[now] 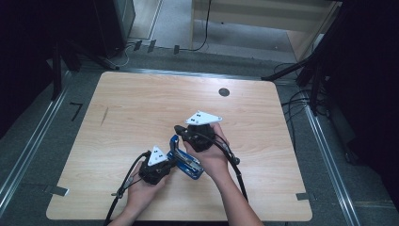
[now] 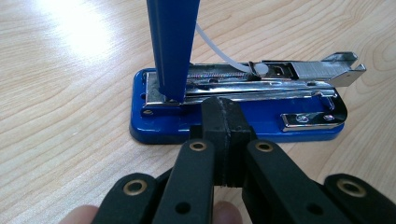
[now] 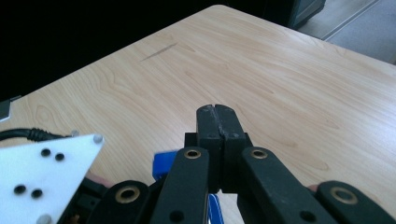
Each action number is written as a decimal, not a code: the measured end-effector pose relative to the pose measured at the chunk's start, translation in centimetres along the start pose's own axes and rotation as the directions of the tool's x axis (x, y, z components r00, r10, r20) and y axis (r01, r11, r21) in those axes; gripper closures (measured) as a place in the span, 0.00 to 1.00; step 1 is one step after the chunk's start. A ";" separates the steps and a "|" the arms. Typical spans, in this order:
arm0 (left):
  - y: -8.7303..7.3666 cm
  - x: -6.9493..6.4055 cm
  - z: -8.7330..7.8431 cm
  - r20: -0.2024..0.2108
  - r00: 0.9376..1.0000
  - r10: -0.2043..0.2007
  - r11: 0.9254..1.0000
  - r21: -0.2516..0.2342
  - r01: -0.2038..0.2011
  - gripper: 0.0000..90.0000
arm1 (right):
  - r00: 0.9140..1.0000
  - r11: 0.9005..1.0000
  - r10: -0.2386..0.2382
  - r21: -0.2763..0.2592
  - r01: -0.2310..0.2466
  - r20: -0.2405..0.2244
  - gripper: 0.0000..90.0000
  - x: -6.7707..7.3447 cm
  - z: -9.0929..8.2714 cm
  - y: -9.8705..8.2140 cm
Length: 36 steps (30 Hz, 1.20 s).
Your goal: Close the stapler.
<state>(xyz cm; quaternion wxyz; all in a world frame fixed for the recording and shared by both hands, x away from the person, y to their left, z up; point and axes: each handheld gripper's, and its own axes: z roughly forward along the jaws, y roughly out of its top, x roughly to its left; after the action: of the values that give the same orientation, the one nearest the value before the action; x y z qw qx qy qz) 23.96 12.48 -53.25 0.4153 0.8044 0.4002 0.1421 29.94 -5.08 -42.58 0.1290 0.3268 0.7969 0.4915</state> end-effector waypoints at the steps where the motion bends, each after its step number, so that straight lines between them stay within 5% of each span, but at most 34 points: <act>1: 0.0 0.0 0.0 0.000 1.000 0.000 1.000 0.000 0.000 1.00 | 1.000 1.000 0.001 -0.002 -0.001 -0.001 1.00 0.1 0.1 0.2; 11: 0.0 0.0 0.0 0.000 1.000 0.000 1.000 0.000 0.000 1.00 | 1.000 1.000 -0.023 0.004 0.023 -0.020 1.00 0.9 0.3 0.2; 36: 0.0 -0.1 0.0 -0.003 1.000 0.001 1.000 0.003 -0.001 1.00 | 1.000 1.000 0.004 0.022 -0.004 -0.007 1.00 -0.2 -2.2 -4.1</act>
<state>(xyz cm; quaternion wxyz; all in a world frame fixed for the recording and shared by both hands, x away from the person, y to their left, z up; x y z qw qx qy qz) 23.89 12.44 -53.24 0.4135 0.8050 0.4007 0.1431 27.29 -7.97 -45.13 0.1218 0.3281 0.8020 0.4841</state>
